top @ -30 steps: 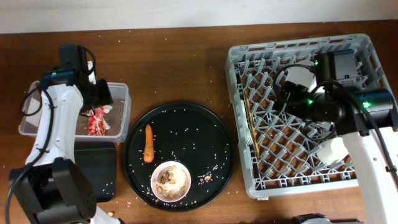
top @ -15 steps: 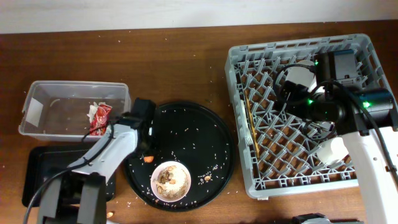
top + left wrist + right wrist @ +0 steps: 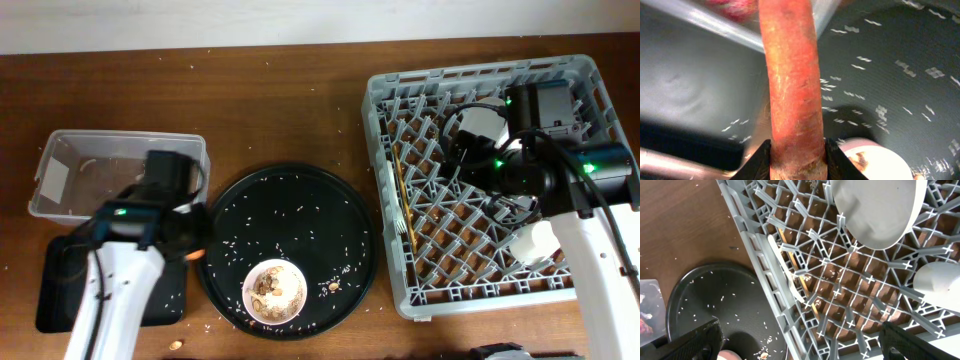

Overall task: Sort waste into correct bins and load items into the dishwasher rack
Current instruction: 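Grasp the carrot with the left gripper and drop it on the black tray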

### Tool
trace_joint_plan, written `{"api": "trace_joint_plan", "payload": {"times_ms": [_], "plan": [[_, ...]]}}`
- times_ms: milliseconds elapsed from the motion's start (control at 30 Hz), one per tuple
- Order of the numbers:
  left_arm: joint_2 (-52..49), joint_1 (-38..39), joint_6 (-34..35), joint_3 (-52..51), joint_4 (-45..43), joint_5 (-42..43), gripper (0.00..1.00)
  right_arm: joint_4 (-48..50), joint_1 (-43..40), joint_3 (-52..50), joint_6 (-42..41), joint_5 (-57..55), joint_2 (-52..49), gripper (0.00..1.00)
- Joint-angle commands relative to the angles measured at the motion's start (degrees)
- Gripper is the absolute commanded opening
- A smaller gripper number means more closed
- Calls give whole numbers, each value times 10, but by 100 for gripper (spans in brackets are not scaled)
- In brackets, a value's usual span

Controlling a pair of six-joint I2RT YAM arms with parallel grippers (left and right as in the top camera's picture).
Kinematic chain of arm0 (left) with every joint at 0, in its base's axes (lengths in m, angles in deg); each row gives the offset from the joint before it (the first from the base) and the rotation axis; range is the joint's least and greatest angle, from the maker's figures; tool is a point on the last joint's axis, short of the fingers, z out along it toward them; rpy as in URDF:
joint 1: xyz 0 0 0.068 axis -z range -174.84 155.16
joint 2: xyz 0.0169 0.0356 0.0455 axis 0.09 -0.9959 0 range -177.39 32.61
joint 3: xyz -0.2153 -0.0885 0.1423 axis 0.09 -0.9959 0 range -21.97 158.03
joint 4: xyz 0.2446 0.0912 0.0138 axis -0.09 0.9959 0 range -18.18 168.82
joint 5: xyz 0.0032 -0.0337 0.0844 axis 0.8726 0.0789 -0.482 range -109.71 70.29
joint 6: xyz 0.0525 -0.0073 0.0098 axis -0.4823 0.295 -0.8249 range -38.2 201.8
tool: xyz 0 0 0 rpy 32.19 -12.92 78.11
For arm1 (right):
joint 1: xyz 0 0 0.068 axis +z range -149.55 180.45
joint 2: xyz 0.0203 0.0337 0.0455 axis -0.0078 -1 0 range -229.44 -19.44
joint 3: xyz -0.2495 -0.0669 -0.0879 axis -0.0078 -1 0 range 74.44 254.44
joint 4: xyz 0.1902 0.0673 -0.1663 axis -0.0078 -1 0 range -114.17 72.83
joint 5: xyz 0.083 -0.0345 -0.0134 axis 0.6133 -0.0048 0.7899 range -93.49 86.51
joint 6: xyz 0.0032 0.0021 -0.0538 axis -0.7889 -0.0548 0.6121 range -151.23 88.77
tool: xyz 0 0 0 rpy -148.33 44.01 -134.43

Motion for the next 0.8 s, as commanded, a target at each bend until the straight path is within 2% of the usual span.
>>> {"api": "trace_joint_plan", "payload": {"times_ms": [0,67,100,133,167,267,333,400,433,500,567,633,700,733,767], "plan": [[12,-153,114,-66,-30,-37,14,-1,-2,-2,-5,1,0,99],[12,-257,121,-157,-123,8,14,-1,-2,-2,-5,1,0,99],[12,-282,121,-182,-154,12,14,-1,-2,-2,-5,1,0,99],[12,-320,121,-214,-194,30,26,-1,-2,-2,-5,1,0,99],[12,-349,121,-222,-206,55,56,-1,-2,-2,-5,1,0,99],[20,-363,110,-191,-176,140,71,-1,-2,-2,-5,1,0,99],[43,-343,65,-128,-121,183,82,-1,-2,-2,-5,1,0,99],[65,-264,-41,-69,-84,183,76,-1,-2,-2,-5,1,0,99],[75,-179,-112,-53,-80,183,72,-1,-2,-2,-5,1,0,99],[69,-48,-170,-54,-79,177,66,-1,-2,-2,-5,1,0,99],[39,90,-181,-55,-75,134,61,-1,-2,-2,-5,1,0,99],[-1,165,-156,-56,-63,59,56,-1,-2,-2,-5,1,0,99],[-50,190,-147,-57,-68,81,49,-1,-2,-2,-5,1,0,99],[-77,220,-206,-57,-80,132,48,-1,-2,-2,-5,1,0,99],[-87,252,-208,-57,-82,135,47,-1,-2,-2,-5,1,0,99]]}}
